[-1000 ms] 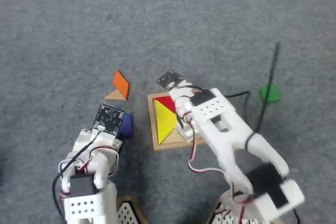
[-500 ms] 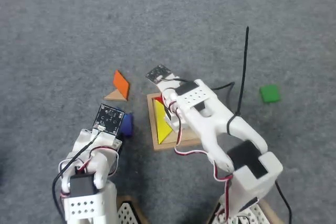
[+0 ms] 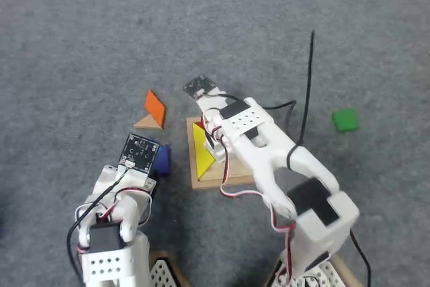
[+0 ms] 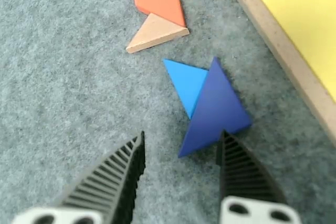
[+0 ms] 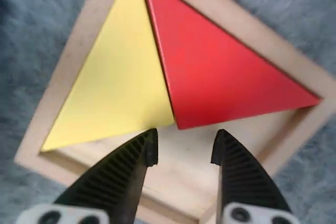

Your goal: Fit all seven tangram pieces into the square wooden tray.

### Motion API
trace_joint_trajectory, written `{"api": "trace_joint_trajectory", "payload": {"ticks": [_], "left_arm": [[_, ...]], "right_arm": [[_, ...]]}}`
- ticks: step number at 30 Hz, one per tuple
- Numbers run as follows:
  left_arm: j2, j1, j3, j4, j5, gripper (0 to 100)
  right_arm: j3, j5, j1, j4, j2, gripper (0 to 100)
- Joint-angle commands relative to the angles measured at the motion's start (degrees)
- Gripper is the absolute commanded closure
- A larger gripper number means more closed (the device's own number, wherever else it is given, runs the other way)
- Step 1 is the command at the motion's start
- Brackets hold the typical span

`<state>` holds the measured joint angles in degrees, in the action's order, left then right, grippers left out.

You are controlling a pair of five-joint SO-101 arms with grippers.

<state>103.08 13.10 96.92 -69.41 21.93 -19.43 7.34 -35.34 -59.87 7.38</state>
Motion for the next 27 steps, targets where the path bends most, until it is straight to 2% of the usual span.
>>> {"api": "trace_joint_trajectory", "payload": {"ticks": [1,4,7,10,13,17,20,22,27], "left_arm": [[0.88,0.35,-0.48,-0.18,0.44,79],[0.88,0.35,-0.48,-0.18,0.44,79],[0.88,0.35,-0.48,-0.26,0.44,79],[0.88,0.35,-0.48,-0.26,0.44,79],[0.88,0.35,-0.48,-0.26,0.44,79],[1.05,0.62,-0.48,1.58,0.53,79],[1.05,6.59,-0.75,7.21,1.67,79],[0.79,9.67,-0.92,9.05,5.89,79],[0.70,9.41,-4.35,3.25,11.52,79]], "right_arm": [[-4.13,-0.79,3.30,-1.80,-17.10,80.5],[-11.52,0.70,8.31,-4.26,-29.67,80.4],[-16.26,5.36,16.75,-9.63,-39.25,80.4],[-16.97,9.14,26.95,-13.49,-43.30,80.3],[-17.85,12.13,33.80,-16.57,-43.47,80.3],[-25.32,10.64,34.42,-15.08,-45.85,80.8],[-35.52,9.05,34.68,-7.52,-52.18,80.8],[-41.93,10.37,35.91,-3.82,-57.71,80.8],[-51.87,13.54,38.11,0.57,-65.36,80.5]]}}
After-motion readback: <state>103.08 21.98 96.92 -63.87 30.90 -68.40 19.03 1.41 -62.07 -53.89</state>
